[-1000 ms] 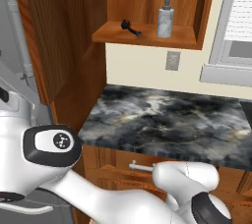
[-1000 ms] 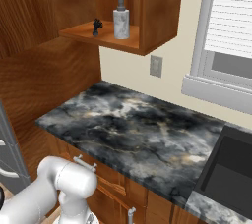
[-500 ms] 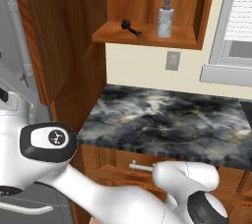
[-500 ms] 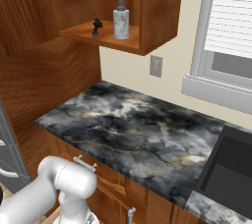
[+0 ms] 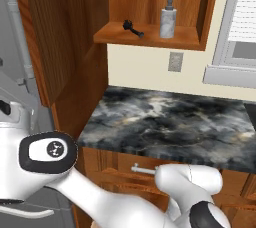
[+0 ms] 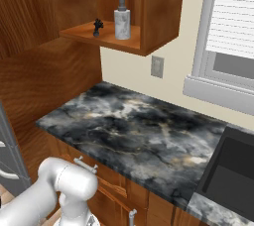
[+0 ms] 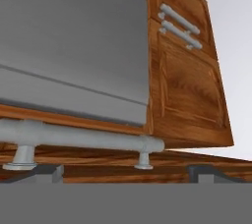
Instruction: Pick up the dish brush and soap dispenser from the sink, and place them back in the cabinet, and close the cabinet door.
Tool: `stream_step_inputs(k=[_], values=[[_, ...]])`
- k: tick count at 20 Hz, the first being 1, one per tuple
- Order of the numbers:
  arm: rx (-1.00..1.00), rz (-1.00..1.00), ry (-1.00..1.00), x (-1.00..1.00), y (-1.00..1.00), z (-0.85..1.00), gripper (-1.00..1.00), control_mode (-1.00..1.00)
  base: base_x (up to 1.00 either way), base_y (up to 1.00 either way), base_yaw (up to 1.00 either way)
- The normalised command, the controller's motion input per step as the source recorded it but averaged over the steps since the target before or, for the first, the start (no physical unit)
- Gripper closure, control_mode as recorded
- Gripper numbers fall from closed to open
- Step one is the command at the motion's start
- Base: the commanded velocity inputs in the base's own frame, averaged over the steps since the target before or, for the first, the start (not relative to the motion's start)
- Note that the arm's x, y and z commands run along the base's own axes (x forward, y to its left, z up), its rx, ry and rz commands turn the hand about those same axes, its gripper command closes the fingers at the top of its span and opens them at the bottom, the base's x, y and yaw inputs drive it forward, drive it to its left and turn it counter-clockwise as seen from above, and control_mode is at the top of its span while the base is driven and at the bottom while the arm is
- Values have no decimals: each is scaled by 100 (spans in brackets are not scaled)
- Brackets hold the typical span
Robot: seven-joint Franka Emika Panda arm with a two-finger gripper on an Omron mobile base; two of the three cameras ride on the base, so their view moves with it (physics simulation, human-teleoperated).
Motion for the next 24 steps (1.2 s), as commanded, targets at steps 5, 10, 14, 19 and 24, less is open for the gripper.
stream_step_inputs(k=[5,10,14,19,24], values=[[7,0,-11,2,-1,-6,-100,-100,0,0,0],[10,0,-7,0,-8,0,-100,-100,0,0,0],[11,0,-6,0,-11,0,-100,-100,0,0,0],[12,0,-2,0,-14,0,-100,-100,0,0,0],[8,0,0,0,-10,0,-100,-100,0,0,0]])
